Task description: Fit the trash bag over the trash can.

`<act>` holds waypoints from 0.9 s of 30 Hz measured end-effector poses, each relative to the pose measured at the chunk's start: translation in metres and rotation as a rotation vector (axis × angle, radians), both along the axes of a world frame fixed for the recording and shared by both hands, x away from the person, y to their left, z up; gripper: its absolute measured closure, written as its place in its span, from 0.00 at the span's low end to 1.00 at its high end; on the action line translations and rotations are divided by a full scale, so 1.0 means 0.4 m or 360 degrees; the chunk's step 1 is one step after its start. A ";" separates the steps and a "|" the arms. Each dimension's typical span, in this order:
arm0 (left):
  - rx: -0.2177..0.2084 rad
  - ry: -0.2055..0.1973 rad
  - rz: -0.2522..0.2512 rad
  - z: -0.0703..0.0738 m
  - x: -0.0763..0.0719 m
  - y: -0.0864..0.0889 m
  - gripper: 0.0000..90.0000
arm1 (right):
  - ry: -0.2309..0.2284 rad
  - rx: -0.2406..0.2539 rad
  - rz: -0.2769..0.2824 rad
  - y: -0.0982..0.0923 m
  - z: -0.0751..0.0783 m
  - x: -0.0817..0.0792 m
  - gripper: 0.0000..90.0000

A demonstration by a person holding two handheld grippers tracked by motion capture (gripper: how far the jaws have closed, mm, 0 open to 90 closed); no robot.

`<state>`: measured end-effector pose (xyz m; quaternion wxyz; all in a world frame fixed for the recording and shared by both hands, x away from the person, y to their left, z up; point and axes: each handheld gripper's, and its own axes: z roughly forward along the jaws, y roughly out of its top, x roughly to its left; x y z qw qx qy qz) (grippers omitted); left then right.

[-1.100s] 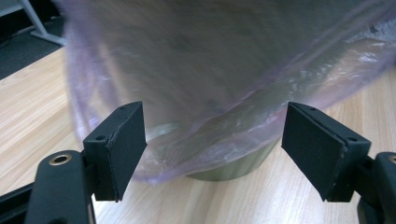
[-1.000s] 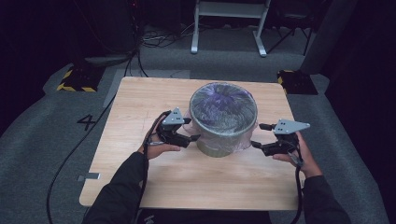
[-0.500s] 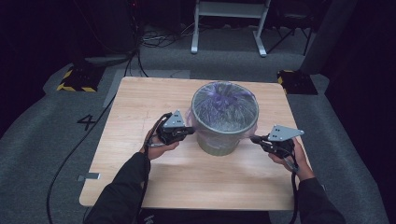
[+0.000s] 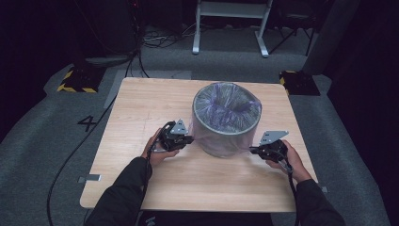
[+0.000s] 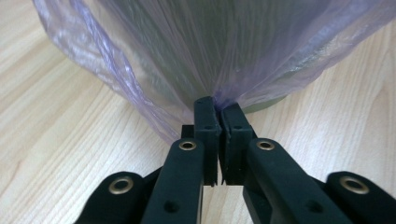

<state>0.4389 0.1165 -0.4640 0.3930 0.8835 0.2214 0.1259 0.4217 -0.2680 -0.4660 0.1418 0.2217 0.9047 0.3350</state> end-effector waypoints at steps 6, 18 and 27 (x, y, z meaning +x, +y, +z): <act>-0.0062 -0.0018 0.0106 0.007 -0.022 0.031 0.34 | 0.0030 0.0090 -0.0045 -0.023 -0.006 0.001 0.80; -0.0032 -0.0016 0.0161 -0.024 -0.152 0.096 0.17 | -0.0030 0.0387 -0.0118 -0.127 0.050 -0.070 0.25; 0.0024 0.0064 0.0176 -0.066 -0.202 0.115 0.17 | -0.0299 0.0495 -0.0154 -0.142 0.177 -0.109 0.25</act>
